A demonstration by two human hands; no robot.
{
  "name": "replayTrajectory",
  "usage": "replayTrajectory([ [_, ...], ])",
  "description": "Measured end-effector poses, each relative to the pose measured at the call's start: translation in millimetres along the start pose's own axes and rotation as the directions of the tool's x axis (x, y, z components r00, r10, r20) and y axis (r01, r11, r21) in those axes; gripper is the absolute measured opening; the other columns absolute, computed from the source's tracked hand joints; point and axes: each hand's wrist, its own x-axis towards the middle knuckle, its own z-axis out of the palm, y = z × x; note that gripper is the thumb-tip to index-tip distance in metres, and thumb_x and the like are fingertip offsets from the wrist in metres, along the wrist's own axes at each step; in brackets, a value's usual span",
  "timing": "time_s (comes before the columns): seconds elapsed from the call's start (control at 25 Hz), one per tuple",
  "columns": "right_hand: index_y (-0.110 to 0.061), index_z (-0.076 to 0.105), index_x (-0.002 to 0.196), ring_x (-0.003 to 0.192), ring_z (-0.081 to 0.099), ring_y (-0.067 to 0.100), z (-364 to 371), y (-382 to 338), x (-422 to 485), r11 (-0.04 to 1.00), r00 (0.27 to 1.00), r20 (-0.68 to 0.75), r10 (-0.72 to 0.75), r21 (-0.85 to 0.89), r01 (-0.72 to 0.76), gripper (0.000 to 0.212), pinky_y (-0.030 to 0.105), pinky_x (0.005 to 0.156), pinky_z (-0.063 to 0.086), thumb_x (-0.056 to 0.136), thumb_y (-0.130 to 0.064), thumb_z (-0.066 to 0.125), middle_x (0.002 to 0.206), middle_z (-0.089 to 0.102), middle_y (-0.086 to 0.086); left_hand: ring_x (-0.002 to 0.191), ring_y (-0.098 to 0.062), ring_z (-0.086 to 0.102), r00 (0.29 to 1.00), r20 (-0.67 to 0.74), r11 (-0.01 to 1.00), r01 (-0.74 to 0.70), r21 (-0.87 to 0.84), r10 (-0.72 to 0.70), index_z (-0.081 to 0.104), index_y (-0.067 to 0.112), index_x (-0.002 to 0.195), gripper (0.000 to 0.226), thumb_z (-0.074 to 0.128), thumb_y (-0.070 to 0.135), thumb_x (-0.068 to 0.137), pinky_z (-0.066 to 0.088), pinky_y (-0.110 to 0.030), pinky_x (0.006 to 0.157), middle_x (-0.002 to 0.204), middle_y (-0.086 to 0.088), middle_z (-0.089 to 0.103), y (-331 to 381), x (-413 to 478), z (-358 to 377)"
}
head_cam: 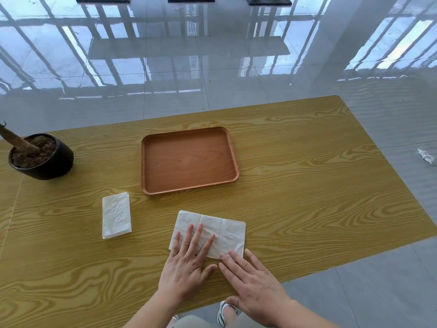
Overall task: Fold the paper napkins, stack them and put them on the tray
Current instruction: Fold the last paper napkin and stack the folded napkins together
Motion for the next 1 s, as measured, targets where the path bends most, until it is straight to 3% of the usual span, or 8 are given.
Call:
replayTrajectory([
  [0.24, -0.016, 0.042, 0.150, 0.149, 0.028, 0.022, 0, 4, 2, 0.999, 1.000, -0.015, -0.026, 0.035, 0.027, 0.070, 0.047, 0.115, 0.018, 0.096, -0.061, 0.043, 0.161, 0.035, 0.002, 0.154, -0.029, 0.006, 0.999, 0.033, 1.000, -0.018, -0.005, 0.018, 0.014, 0.036, 0.157, 0.076, 0.029, 0.076, 0.093, 0.011, -0.054, 0.118, 0.167, -0.008, 0.009, -7, -5, 0],
  [0.4, -0.021, 0.024, 0.158, 0.155, 0.005, 0.019, -19, 39, 35, 0.953, 0.971, -0.053, 0.232, 0.210, -0.216, 0.060, 0.047, 0.124, 0.009, 0.104, -0.047, 0.029, 0.167, 0.013, -0.005, 0.154, -0.023, -0.003, 0.997, 0.034, 0.998, -0.065, -0.006, 0.065, 0.010, 0.043, 0.156, 0.072, 0.026, 0.076, 0.094, 0.006, -0.052, 0.118, 0.168, -0.003, 0.006, -17, 0, -4],
  [0.56, -0.028, 0.021, 0.158, 0.155, -0.001, 0.018, -19, 61, 40, 0.968, 0.979, 0.054, 0.194, 0.148, -0.200, 0.056, 0.044, 0.126, 0.001, 0.105, -0.048, 0.026, 0.167, 0.007, -0.010, 0.154, -0.022, -0.002, 0.984, 0.024, 0.984, -0.176, 0.037, 0.175, 0.011, 0.049, 0.154, 0.066, 0.024, 0.075, 0.095, 0.003, -0.050, 0.118, 0.167, 0.003, 0.005, -39, 7, -16],
  [0.64, -0.026, 0.032, 0.155, 0.153, 0.016, 0.023, -13, 57, 23, 0.982, 0.986, 0.023, 0.165, 0.092, -0.166, 0.058, 0.048, 0.126, 0.007, 0.102, -0.051, 0.031, 0.165, 0.022, -0.007, 0.154, -0.024, -0.001, 0.983, 0.009, 0.981, -0.182, 0.068, 0.182, 0.017, 0.048, 0.153, 0.064, 0.023, 0.074, 0.095, 0.002, -0.051, 0.119, 0.166, 0.004, 0.007, -48, 12, -26],
  [0.76, -0.019, 0.051, 0.144, 0.142, 0.042, 0.027, -3, 37, 0, 0.981, 0.983, -0.015, 0.185, 0.065, -0.184, 0.062, 0.045, 0.116, 0.025, 0.094, -0.055, 0.046, 0.154, 0.045, 0.001, 0.153, -0.028, 0.005, 0.999, -0.050, 1.000, -0.013, -0.027, 0.012, 0.030, 0.038, 0.152, 0.064, 0.033, 0.068, 0.096, 0.008, -0.053, 0.120, 0.166, -0.002, 0.013, -44, 8, -38],
  [0.88, -0.017, 0.061, 0.132, 0.129, 0.046, 0.025, 4, 19, -4, 0.981, 0.984, -0.064, 0.165, 0.110, -0.157, 0.062, 0.045, 0.107, 0.048, 0.084, -0.057, 0.061, 0.136, 0.059, 0.004, 0.132, -0.026, 0.042, 0.992, -0.121, 0.984, 0.013, -0.179, -0.035, 0.055, 0.029, 0.130, 0.055, 0.057, 0.059, 0.084, 0.042, -0.050, 0.106, 0.137, -0.005, 0.046, -16, -15, -34],
  [1.0, -0.019, 0.058, 0.136, 0.135, 0.046, 0.024, 0, 18, 4, 0.989, 0.985, -0.118, 0.124, 0.099, -0.113, 0.058, 0.043, 0.107, 0.048, 0.090, -0.053, 0.055, 0.144, 0.054, -0.002, 0.112, -0.022, 0.051, 0.989, -0.136, 0.970, -0.085, -0.226, 0.054, 0.061, 0.029, 0.117, 0.058, 0.062, 0.070, 0.075, 0.044, -0.042, 0.097, 0.119, -0.001, 0.055, 11, -43, -17],
])
